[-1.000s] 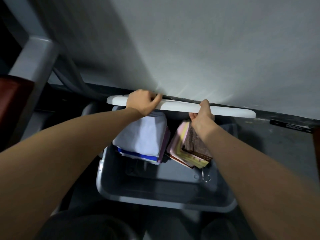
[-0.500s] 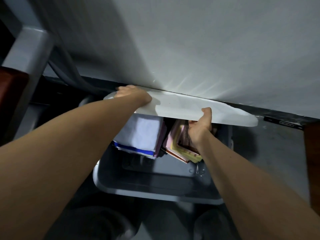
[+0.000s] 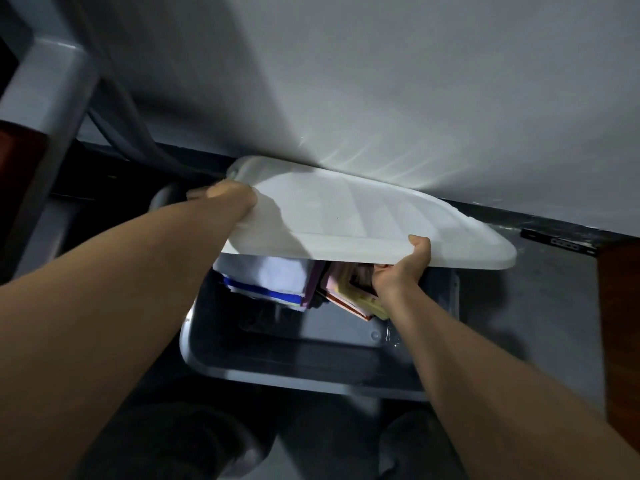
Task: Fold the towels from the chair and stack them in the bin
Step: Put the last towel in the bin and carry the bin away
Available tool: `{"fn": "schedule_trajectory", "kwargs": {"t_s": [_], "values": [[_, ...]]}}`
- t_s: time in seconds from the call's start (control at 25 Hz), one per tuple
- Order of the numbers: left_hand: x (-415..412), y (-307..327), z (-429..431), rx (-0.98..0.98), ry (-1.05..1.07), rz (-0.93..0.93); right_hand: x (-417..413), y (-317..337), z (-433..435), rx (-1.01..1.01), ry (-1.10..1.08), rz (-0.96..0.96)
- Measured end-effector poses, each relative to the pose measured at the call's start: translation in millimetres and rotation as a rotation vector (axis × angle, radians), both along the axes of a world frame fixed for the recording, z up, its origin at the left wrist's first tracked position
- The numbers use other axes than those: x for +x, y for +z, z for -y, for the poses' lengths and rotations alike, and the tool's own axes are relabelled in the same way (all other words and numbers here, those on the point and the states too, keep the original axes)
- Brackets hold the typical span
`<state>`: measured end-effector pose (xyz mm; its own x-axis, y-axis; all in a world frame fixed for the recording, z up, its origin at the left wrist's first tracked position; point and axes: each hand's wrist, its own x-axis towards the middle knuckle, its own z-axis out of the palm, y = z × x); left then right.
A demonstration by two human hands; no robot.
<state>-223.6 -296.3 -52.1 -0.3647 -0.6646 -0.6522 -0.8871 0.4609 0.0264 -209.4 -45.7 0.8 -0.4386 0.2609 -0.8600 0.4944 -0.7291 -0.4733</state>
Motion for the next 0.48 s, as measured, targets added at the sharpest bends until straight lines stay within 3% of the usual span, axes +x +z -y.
{"fn": "schedule_trajectory", "kwargs": {"t_s": [0.12, 0.48], "values": [[10, -6, 7, 0.1, 0.105, -0.069, 10, -7, -1, 0.08, 0.027, 0.048], [73, -25, 7, -0.016, 0.317, -0.19, 75, -18, 1, 0.623, 0.135, 0.408]]}}
